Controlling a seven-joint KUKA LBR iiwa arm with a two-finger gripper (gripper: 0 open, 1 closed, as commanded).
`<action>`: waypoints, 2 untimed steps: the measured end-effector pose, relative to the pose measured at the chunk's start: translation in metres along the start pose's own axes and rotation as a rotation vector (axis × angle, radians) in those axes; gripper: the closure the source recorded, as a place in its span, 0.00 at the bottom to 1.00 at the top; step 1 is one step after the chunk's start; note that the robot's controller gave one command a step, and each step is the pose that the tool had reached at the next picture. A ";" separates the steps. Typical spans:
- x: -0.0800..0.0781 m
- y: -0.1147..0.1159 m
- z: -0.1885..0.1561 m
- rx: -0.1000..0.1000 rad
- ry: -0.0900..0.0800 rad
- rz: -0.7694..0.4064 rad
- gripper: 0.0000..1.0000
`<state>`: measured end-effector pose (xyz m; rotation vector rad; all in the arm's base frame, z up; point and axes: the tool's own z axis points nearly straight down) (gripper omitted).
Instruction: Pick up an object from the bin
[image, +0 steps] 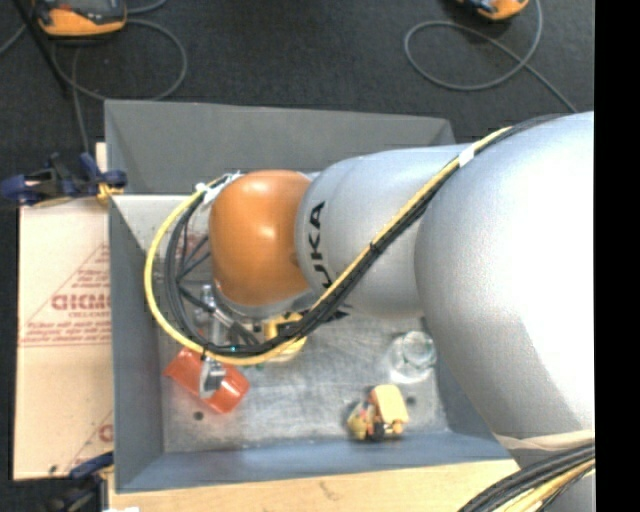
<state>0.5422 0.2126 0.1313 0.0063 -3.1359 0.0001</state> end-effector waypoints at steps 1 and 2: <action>-0.002 -0.001 -0.005 -0.002 -0.008 0.004 0.00; -0.031 -0.019 0.045 -0.014 -0.010 0.252 1.00</action>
Offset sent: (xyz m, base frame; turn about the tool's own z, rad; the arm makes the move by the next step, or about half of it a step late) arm 0.0260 -0.0251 -0.0574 0.2573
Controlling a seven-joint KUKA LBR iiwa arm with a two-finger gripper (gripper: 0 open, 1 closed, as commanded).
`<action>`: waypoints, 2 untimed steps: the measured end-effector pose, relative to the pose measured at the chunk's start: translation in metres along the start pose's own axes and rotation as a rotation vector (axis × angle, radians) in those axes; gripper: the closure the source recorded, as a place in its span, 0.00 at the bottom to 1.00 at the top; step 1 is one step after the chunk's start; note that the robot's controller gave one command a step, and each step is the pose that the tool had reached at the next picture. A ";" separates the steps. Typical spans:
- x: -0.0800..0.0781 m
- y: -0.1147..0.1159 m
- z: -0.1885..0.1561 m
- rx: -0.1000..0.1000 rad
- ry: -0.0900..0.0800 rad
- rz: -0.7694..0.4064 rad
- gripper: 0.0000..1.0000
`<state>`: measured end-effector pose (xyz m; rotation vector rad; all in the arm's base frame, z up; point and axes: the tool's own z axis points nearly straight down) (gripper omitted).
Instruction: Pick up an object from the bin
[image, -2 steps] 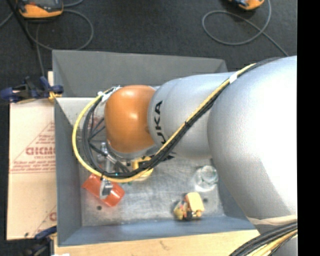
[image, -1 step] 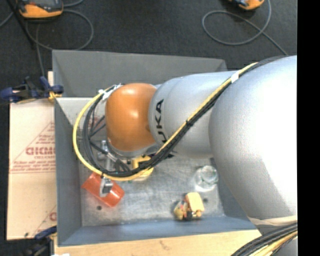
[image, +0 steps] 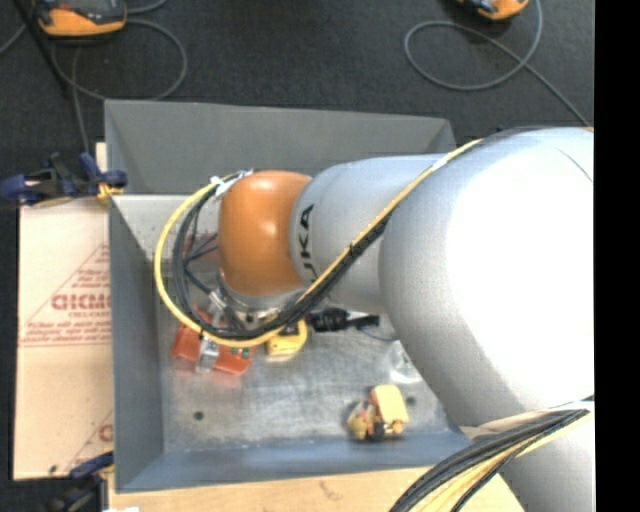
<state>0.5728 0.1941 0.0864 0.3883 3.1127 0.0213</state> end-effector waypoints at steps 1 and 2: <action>0.000 0.000 0.000 0.000 -0.001 0.001 1.00; -0.008 0.009 -0.127 0.012 0.000 -0.026 1.00</action>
Offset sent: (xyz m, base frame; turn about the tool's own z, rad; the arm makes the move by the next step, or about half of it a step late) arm 0.0079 0.0058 0.1254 -0.0289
